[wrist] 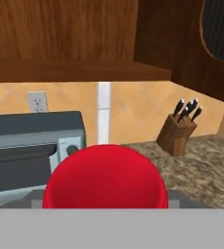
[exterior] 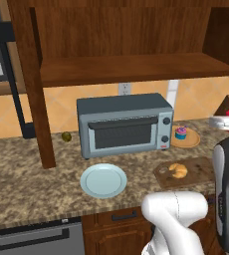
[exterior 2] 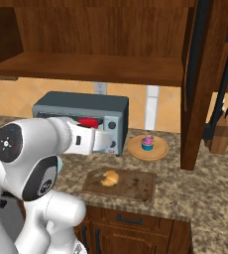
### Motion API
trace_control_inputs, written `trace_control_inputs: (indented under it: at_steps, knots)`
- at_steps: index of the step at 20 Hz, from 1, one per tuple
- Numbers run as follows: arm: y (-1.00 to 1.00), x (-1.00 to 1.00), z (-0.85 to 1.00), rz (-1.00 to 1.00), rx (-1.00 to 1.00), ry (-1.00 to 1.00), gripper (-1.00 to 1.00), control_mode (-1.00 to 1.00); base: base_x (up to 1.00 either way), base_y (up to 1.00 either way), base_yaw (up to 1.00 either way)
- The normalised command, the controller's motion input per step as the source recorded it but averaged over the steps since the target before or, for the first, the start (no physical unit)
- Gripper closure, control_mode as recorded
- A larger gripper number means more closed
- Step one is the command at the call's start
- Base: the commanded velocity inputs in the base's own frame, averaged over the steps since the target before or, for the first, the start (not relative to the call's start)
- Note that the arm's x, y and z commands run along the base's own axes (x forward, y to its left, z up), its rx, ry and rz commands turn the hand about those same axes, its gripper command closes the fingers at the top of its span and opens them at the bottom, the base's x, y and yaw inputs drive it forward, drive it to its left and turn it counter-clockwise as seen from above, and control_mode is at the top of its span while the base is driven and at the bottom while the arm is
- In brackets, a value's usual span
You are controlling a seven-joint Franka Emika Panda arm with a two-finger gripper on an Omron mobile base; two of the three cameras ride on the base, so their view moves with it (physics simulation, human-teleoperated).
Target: From the different types of pastries on the counter, select a croissant and place it on the cutting board. Then retrieve a jar of jam from the cabinet and place it alongside the croissant on the cutting board.
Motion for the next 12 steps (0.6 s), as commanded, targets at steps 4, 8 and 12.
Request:
trace_control_inputs:
  at_steps: [4, 8, 12]
  knots:
    - [-0.13, 0.01, -0.66, 0.2, 0.0, 0.0, 1.0, -1.0, 0.0, 0.0, 0.0]
    - [-0.01, 0.01, -0.89, 0.22, 0.0, -0.04, 1.0, -1.0, 0.0, 0.0, 0.0]
    - [0.0, 0.0, -1.0, 0.21, 0.0, -0.25, 1.0, -1.0, 0.0, 0.0, 0.0]
